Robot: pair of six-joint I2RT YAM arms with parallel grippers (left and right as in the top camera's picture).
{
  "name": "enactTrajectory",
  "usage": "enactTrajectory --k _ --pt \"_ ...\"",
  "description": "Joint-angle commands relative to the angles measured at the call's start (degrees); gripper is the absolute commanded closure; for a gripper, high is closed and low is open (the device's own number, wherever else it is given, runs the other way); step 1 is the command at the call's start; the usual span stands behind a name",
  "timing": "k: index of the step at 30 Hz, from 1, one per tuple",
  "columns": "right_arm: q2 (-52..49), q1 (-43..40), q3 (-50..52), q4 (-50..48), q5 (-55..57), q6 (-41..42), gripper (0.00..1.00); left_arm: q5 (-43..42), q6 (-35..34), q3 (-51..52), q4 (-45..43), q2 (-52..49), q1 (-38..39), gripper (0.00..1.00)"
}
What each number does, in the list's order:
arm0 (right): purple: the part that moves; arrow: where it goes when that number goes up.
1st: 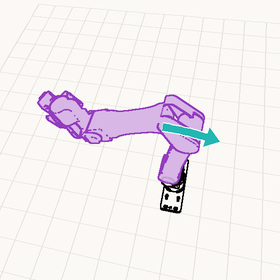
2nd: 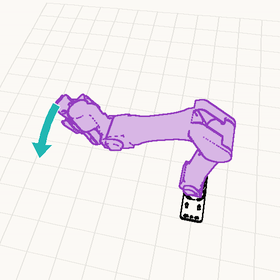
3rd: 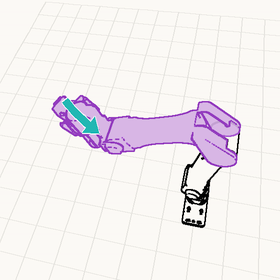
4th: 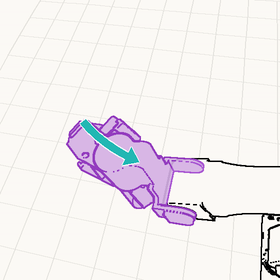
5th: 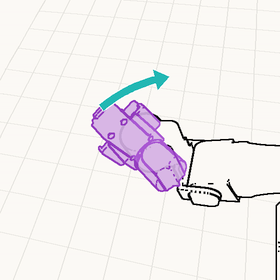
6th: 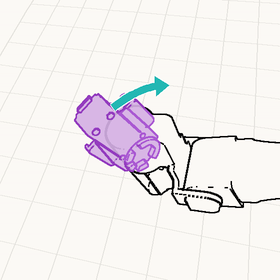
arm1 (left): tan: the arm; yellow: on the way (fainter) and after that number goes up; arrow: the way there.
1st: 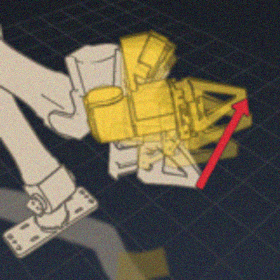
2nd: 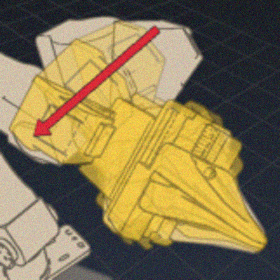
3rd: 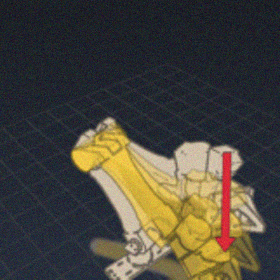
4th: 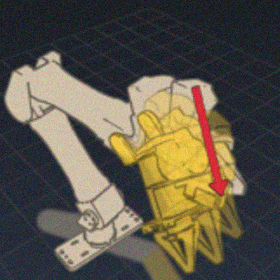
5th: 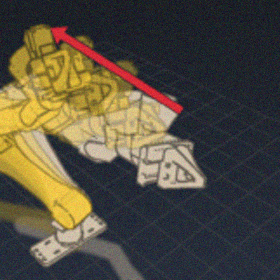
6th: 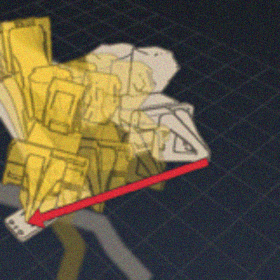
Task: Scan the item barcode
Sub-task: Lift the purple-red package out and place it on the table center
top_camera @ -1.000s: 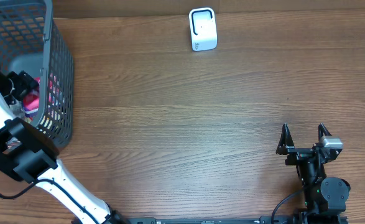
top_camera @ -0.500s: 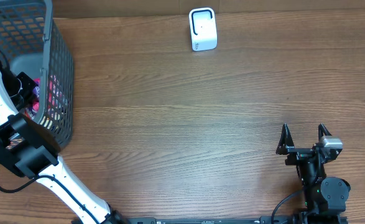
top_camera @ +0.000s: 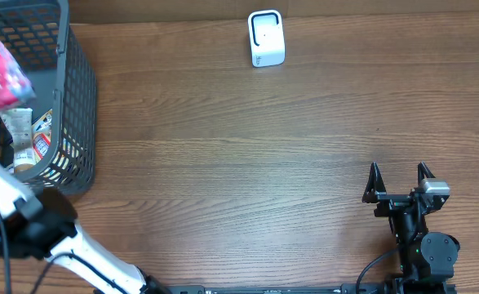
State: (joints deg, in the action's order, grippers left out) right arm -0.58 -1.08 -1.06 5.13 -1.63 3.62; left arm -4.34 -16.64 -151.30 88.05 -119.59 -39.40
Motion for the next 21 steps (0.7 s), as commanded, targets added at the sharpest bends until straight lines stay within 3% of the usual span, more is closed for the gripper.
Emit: enactTrajectory --k 1,4,7,13,21 --pt "0.42 -0.11 0.59 -0.35 0.09 -0.24 0.0 -6.99 -0.94 -2.01 -0.98 11.19 2.29 0.96" --pt "0.42 -0.11 0.59 -0.35 0.07 -0.24 0.0 -14.23 0.17 -1.99 -0.37 16.48 6.54 0.95" --pt "0.42 -0.11 0.59 -0.35 0.09 -0.24 0.0 -17.99 0.61 -1.97 2.8 18.86 16.46 0.96" --pt "0.42 -0.11 0.59 -0.35 0.09 -0.24 0.0 -15.47 1.7 2.14 8.76 13.42 39.6 0.96" --pt "0.42 -0.11 0.59 -0.35 0.07 -0.24 0.0 -7.74 -2.32 17.92 3.13 -2.56 61.7 0.96"
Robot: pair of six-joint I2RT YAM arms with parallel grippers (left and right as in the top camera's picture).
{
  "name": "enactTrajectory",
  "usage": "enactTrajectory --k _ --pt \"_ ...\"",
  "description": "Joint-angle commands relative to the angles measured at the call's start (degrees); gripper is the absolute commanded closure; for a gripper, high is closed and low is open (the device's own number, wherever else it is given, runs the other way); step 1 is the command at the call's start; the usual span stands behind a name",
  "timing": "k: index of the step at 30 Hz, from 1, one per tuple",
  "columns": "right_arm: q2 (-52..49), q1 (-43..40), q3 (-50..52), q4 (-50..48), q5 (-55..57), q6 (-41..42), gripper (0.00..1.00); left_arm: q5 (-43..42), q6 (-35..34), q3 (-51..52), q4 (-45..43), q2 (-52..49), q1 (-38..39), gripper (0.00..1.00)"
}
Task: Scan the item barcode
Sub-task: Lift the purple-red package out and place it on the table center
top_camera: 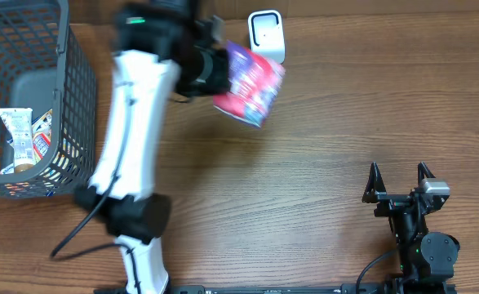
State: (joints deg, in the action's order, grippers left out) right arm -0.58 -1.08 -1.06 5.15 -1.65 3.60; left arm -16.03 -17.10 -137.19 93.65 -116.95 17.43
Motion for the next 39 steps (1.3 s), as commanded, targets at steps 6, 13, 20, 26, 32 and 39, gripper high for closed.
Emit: enactTrajectory --k 6,13,20,26,32,39 --pt "0.42 -0.11 0.59 -0.35 0.09 -0.22 0.0 -1.18 -4.76 5.99 -12.98 -21.09 13.16 0.95" --pt "0.42 -0.11 0.59 -0.37 0.09 -0.24 0.0 -1.55 -2.12 3.56 -10.51 -22.75 13.05 0.36" --pt "0.42 -0.11 0.59 -0.37 0.11 -0.22 0.0 -1.57 -0.81 -18.71 3.21 -22.73 5.68 0.1" --pt "0.42 -0.11 0.59 -0.35 0.09 -0.22 0.0 -4.83 0.87 -30.12 3.17 -13.6 -5.68 0.05" --pt "0.42 -0.11 0.59 -0.37 0.11 -0.22 0.0 -1.36 0.55 -30.12 3.17 1.09 -29.86 0.0" --pt "0.42 -0.11 0.59 -0.35 0.11 -0.22 0.0 0.37 1.03 -25.16 3.17 4.2 -54.07 0.0"
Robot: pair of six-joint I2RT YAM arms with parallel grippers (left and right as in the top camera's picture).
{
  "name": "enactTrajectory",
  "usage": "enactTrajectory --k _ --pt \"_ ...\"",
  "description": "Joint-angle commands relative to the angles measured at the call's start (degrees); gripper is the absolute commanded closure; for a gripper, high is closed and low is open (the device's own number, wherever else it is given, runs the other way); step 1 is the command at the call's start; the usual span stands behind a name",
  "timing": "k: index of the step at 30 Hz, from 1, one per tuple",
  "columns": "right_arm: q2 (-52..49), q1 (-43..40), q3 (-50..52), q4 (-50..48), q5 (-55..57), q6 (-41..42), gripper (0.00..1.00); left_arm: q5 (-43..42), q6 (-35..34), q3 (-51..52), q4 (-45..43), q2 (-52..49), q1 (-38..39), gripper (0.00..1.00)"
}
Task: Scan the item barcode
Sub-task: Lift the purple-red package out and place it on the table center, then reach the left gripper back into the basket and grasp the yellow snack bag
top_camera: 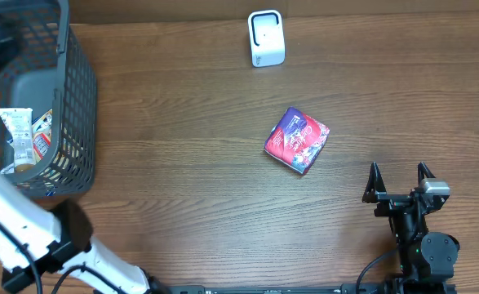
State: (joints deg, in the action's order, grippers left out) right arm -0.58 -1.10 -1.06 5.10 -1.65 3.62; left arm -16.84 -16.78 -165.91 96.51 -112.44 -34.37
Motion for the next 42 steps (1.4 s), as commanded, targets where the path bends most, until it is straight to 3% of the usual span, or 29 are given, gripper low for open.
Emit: enactTrajectory --k 1,6,8,22,26,33,35,39,42 --pt "0.42 -0.09 0.59 -0.33 0.09 -0.26 0.0 3.13 0.57 5.88 0.31 -0.31 -2.95 0.0" --pt "0.42 -0.09 0.59 -0.33 0.09 -0.24 0.0 20.04 -3.93 22.38 0.15 -0.33 -3.1 0.0" --pt "0.42 -0.09 0.59 -0.33 0.11 -0.24 0.0 22.64 -4.44 27.69 -1.14 -0.37 -3.23 0.0" --pt "0.42 -0.09 0.59 -0.33 0.11 -0.24 0.0 15.72 -0.24 64.26 -27.39 -0.37 -2.27 0.0" --pt "0.42 -0.09 0.59 -0.31 0.09 -0.26 0.0 15.82 0.55 71.69 -33.38 -0.37 -1.7 0.05" --pt "0.42 -0.09 0.59 -0.31 0.11 -0.24 0.0 19.21 0.55 81.57 -42.03 -0.37 -1.64 0.24" --pt "0.42 -0.09 0.59 -0.33 0.09 -0.24 0.0 20.94 0.52 83.45 -43.52 -0.37 -1.62 0.36" --pt "0.42 -0.09 0.59 -0.33 0.11 -0.24 0.0 22.8 0.5 85.02 -44.65 -0.35 -1.64 0.96" --pt "0.42 -0.09 0.59 -0.31 0.11 -0.24 0.0 21.51 0.46 81.05 -40.96 -0.31 -1.66 0.96"
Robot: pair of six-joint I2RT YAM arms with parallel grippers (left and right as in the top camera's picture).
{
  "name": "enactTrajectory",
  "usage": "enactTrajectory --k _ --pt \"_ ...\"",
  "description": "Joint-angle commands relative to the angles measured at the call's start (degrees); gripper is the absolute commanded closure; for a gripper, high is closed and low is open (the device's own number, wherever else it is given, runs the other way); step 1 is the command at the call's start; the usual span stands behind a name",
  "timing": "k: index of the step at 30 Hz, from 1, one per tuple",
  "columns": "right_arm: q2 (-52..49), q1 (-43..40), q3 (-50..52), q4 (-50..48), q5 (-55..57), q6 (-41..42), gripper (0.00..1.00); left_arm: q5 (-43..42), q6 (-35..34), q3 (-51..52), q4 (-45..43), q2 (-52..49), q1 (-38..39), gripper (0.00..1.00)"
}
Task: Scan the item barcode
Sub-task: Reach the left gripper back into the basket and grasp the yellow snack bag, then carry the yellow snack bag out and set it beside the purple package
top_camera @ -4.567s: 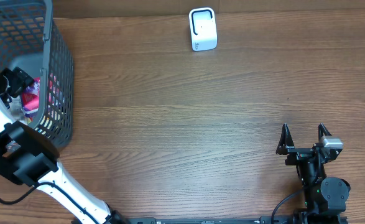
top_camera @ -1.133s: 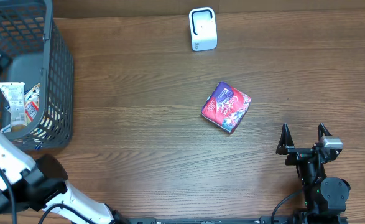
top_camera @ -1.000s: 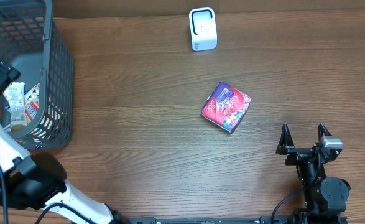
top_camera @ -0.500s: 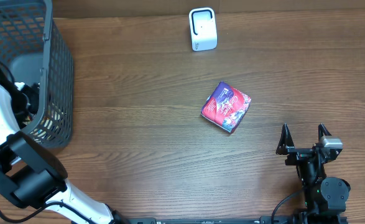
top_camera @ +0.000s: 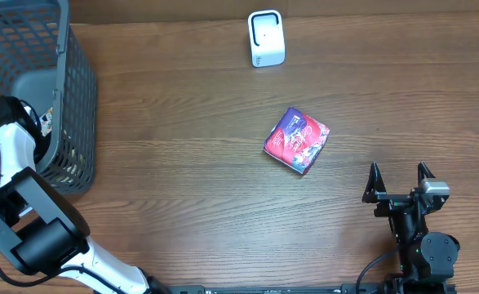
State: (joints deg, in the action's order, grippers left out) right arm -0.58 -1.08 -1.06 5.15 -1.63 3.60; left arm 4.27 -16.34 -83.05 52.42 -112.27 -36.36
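A red and purple packet [top_camera: 297, 140] lies flat on the wooden table, right of the middle and below the white scanner [top_camera: 266, 38] at the far edge. My left arm reaches from the left into the grey mesh basket [top_camera: 76, 98]. The left gripper [top_camera: 30, 119] is down inside the basket, and its fingers are hidden by the wrist and the basket wall. My right gripper [top_camera: 398, 175] rests near the front right with its fingers spread, holding nothing, well apart from the packet.
The basket stands at the far left corner with a few packaged goods [top_camera: 46, 121] just showing beside the left wrist. The left arm's base and cables [top_camera: 39, 237] fill the front left.
The left arm, which was stretched along the left edge with its gripper out of view, now bends down into the basket and covers the goods there. The packet and the right arm have not moved.
First my left gripper held the red packet above the basket. Then it held the packet up close to the scanner. After that the packet lay on the table right of the middle, let go, with the arm back at the left. Now the gripper is inside the basket.
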Motion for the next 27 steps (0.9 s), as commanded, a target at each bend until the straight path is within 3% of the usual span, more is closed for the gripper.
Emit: enactTrajectory --k 1,8,15,19,22,27 --pt "0.42 -0.11 0.59 -0.37 0.07 -0.22 0.0 -0.04 0.02 -2.75 3.93 -0.48 0.33 0.96" --pt "0.42 -0.11 0.59 -0.37 0.09 -0.22 0.0 -10.38 0.04 -30.08 21.24 0.0 0.33 0.96" --pt "0.42 -0.11 0.59 -0.35 0.07 -0.22 0.0 -13.46 0.04 -49.05 27.34 6.8 0.44 0.96" --pt "0.42 -0.11 0.59 -0.37 0.09 -0.22 0.0 -24.22 0.07 -49.88 27.98 14.8 1.81 0.96" --pt "0.42 -0.11 0.59 -0.35 0.07 -0.24 0.0 -33.16 0.55 -49.88 29.7 18.56 7.17 0.96" --pt "0.42 -0.11 0.59 -0.37 0.07 -0.22 0.0 -32.48 2.84 -48.98 34.64 17.92 24.0 0.96"
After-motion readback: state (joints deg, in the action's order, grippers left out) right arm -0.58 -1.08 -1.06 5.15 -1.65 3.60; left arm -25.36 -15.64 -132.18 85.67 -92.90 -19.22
